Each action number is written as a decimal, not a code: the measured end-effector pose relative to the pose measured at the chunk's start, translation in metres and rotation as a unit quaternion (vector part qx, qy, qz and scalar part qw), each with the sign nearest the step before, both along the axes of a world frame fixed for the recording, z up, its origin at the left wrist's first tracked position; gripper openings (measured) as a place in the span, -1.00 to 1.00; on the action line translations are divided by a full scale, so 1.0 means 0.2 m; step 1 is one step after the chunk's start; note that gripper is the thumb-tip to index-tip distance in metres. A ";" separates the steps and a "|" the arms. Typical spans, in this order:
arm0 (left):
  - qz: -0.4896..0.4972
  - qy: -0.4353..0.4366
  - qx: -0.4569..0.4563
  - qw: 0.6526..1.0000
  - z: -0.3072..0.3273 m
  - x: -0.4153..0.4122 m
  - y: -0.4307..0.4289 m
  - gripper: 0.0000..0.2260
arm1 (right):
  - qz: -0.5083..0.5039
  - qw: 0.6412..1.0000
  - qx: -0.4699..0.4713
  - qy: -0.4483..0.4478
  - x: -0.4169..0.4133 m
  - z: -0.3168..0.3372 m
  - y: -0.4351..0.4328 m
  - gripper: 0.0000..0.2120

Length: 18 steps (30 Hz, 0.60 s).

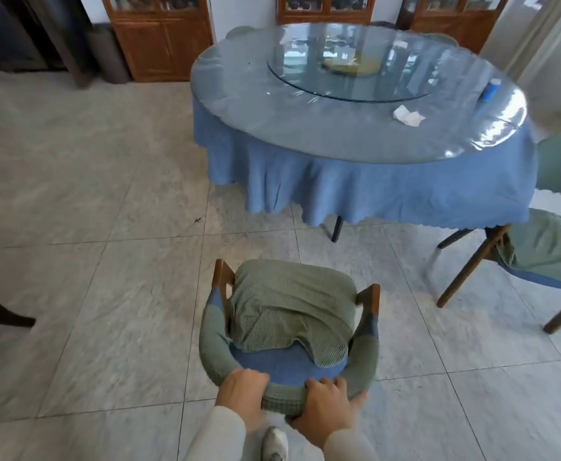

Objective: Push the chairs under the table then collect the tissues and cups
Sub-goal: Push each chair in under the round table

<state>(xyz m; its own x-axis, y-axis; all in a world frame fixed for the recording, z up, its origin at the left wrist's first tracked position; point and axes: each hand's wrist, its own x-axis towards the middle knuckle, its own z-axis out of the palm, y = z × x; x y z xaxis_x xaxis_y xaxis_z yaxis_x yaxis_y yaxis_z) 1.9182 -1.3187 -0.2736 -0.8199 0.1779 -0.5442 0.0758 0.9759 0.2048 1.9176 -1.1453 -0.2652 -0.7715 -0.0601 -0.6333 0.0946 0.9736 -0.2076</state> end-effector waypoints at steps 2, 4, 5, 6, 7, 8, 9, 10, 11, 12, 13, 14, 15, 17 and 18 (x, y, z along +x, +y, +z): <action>-0.004 -0.007 -0.007 1.000 -0.01 0.00 -0.04 -0.83 | -0.002 1.000 -0.017 -0.014 0.01 0.00 -0.03 -0.24; 0.013 -0.010 -0.024 1.000 0.00 -0.01 -0.09 -0.81 | -0.004 1.000 -0.012 -0.018 0.03 -0.02 -0.05 -0.25; 0.021 -0.009 -0.028 0.999 -0.01 -0.02 -0.12 -0.79 | -0.005 1.000 -0.004 -0.011 0.03 -0.05 -0.05 -0.27; 0.025 -0.013 -0.026 0.999 -0.02 -0.03 -0.15 -0.77 | -0.006 1.000 0.006 -0.004 0.04 -0.06 -0.05 -0.30; 0.026 -0.018 -0.021 0.999 -0.02 -0.04 -0.17 -0.75 | -0.013 1.000 0.012 -0.003 0.04 -0.07 -0.05 -0.33; 0.022 -0.017 -0.017 0.999 -0.02 -0.04 -0.18 -0.75 | -0.025 1.000 0.012 -0.005 0.04 -0.08 -0.05 -0.33; 0.015 -0.009 -0.014 1.000 -0.02 -0.04 -0.19 -0.76 | -0.033 0.999 0.010 -0.004 0.03 -0.08 -0.05 -0.34; 0.006 -0.003 -0.015 1.000 -0.01 -0.03 -0.19 -0.77 | -0.032 0.999 0.014 0.003 0.04 -0.07 -0.06 -0.37; -0.001 0.007 -0.017 1.000 -0.01 -0.02 -0.20 -0.79 | -0.027 0.999 0.021 0.014 0.05 -0.06 -0.07 -0.43; -0.006 0.021 -0.021 1.000 0.00 -0.02 -0.20 -0.80 | -0.022 0.999 0.025 0.031 0.04 -0.06 -0.07 -0.47; -0.011 0.033 -0.025 0.999 0.01 -0.02 -0.21 -0.81 | -0.018 0.998 0.033 0.042 0.05 -0.06 -0.08 -0.50; -0.013 0.039 -0.026 0.999 0.02 -0.02 -0.21 -0.82 | -0.015 0.998 0.038 0.050 0.05 -0.06 -0.09 -0.52; -0.009 0.043 -0.021 0.999 0.03 -0.02 -0.23 -0.81 | -0.012 0.997 0.037 0.060 0.06 -0.06 -0.10 -0.54; -0.008 0.055 -0.018 0.998 0.04 -0.02 -0.26 -0.75 | -0.005 0.996 0.032 0.086 0.05 -0.07 -0.13 -0.56; -0.010 0.062 -0.016 0.998 0.04 -0.01 -0.29 -0.75 | 0.000 0.995 0.031 0.091 0.05 -0.07 -0.15 -0.56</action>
<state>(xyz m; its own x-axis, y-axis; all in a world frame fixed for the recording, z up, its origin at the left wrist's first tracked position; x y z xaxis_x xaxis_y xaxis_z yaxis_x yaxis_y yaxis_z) 1.9163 -1.3768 -0.2657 -0.8774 0.1791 -0.4451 0.1181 0.9798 0.1615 1.9279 -1.1754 -0.2789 -0.8738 -0.0256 -0.4856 0.0608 0.9850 -0.1613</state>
